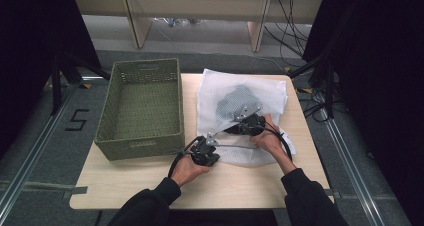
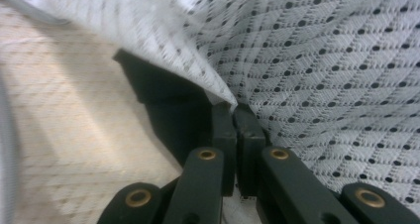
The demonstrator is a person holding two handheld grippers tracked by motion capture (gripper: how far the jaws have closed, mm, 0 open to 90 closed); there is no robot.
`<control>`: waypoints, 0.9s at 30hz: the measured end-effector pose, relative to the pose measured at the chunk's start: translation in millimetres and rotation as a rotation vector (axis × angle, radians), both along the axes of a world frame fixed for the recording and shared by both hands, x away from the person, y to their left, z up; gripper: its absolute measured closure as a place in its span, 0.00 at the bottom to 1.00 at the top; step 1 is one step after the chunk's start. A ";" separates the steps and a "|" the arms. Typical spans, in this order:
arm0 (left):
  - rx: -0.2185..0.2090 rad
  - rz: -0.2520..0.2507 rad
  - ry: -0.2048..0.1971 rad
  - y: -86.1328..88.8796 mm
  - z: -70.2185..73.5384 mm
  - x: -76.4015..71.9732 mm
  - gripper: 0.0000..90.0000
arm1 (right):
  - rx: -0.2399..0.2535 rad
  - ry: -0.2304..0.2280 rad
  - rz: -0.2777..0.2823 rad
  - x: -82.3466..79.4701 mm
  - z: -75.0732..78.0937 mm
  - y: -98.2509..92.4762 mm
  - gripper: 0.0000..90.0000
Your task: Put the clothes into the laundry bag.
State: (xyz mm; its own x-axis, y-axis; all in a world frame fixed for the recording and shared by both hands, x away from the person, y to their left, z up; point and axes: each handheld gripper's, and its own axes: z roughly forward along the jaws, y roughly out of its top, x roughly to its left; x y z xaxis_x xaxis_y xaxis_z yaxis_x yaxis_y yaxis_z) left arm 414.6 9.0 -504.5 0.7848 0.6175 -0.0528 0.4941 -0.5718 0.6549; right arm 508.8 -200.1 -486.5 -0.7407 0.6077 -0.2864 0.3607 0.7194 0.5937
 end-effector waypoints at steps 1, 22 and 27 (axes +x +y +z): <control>-0.002 -0.005 -0.002 -0.3 0.2 -0.3 0.98 | 0.002 0.001 0.010 -1.7 0.7 0.3 1.00; -0.022 0.006 -0.039 -0.5 6.6 -5.0 0.99 | -0.001 0.058 0.205 -63.2 8.0 2.2 1.00; -0.018 -0.014 -0.005 0.4 6.5 -6.0 0.94 | -0.013 0.079 0.204 -63.2 3.8 -1.4 1.00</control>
State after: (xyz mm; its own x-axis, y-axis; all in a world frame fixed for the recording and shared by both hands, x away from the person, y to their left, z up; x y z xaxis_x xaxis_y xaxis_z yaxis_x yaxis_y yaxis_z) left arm 408.6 9.4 -498.0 0.7939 0.6052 -0.0597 0.4826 -0.5672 0.6674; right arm 445.6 -201.5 -482.8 -0.8681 0.4400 -0.2297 0.2520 0.7894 0.5598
